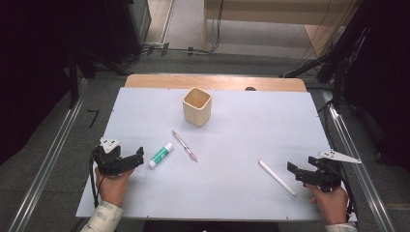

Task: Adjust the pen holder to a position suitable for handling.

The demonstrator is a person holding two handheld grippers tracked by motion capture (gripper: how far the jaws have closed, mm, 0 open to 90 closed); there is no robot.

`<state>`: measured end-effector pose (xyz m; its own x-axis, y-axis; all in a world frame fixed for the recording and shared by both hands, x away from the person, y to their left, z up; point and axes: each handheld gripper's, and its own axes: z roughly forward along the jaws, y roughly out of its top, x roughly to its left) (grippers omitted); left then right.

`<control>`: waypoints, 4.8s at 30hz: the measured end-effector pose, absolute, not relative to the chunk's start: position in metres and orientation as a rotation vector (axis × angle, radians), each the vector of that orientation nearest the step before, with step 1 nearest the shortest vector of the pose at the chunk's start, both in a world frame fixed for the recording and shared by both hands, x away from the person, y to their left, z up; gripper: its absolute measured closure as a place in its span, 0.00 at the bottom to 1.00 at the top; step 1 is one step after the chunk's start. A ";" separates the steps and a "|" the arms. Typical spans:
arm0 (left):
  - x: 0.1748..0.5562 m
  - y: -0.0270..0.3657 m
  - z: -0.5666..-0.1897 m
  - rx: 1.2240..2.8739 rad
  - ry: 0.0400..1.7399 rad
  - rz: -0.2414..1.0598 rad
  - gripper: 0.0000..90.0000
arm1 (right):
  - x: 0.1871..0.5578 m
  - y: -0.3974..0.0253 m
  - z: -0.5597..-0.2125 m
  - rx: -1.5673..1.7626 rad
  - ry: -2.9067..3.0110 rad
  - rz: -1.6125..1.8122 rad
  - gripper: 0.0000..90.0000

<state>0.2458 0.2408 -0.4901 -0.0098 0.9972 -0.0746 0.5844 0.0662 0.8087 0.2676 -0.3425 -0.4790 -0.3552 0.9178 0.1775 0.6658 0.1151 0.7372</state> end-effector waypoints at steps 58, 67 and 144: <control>0.294 0.192 -0.466 1.667 1.526 0.755 0.07 | 0.268 -0.344 -0.482 1.566 2.077 1.063 0.07; 0.310 0.182 -0.459 1.670 1.514 0.720 0.10 | 0.268 -0.344 -0.482 1.561 2.078 1.066 0.07; 0.426 0.124 -0.420 1.730 1.405 0.672 0.28 | 0.268 -0.348 -0.480 1.562 2.067 1.089 0.07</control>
<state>0.4265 0.1240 -0.4201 0.2449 0.9665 -0.0770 0.5472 -0.0722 0.8339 0.2685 -0.3483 -0.4801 -0.3442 0.9215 0.1799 0.6694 0.1065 0.7352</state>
